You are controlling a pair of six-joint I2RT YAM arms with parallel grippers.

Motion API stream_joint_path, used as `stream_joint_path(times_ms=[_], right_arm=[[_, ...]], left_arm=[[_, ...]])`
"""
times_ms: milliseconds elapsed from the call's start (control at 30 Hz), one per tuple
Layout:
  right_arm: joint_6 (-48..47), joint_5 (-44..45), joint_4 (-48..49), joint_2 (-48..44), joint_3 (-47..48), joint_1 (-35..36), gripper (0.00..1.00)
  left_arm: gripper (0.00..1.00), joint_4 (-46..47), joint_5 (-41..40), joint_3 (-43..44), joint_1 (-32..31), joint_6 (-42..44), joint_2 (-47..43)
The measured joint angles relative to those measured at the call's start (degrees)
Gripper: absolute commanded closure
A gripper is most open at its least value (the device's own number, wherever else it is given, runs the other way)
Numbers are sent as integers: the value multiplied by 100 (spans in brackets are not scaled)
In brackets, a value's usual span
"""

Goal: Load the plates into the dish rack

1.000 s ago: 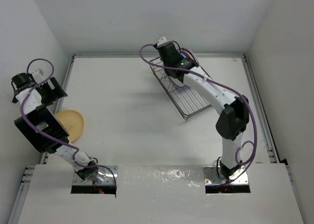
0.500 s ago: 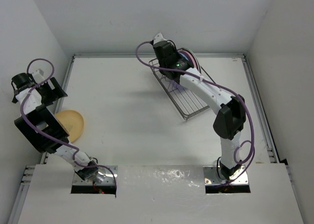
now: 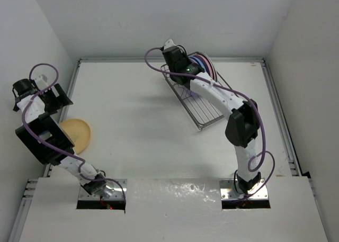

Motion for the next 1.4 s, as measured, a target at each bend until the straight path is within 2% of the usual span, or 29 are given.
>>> stream_joint_path(times_ms=[367, 433, 467, 533, 567, 667, 700, 767, 867, 1067, 1267, 1400], right_arm=[[385, -433, -70, 116, -20, -153, 100], [505, -588, -79, 243, -15, -245, 93], [557, -660, -81, 339, -13, -293, 84], [647, -754, -81, 503, -13, -343, 74], [645, -752, -79, 579, -13, -372, 63], [636, -848, -120, 621, -13, -435, 53], [627, -866, -116, 616, 0, -435, 45], [608, -927, -107, 616, 28, -428, 35], [553, -1097, -116, 601, 66, -411, 28], [391, -1429, -160, 291, 66, -262, 23], [302, -1705, -129, -96, 168, 109, 23], [55, -1729, 61, -201, 168, 358, 22]], left_arm=[[15, -7, 11, 13, 0, -2, 7], [15, -7, 46, 46, 0, -4, 37], [15, -4, 59, 61, 0, -4, 59], [15, -4, 81, 70, 0, -4, 94], [15, -22, 83, 70, 0, -4, 98], [13, -46, 59, 70, 0, 0, 98], [13, -57, 28, 70, 0, 0, 101], [12, -90, -138, 70, 7, -2, 98], [12, -151, -605, 63, 55, 0, 92], [12, -223, -1705, -282, 409, 155, -138], [15, -310, -2149, -979, 1108, 291, -516], [18, -271, -2413, -1438, 1193, 426, -599]])
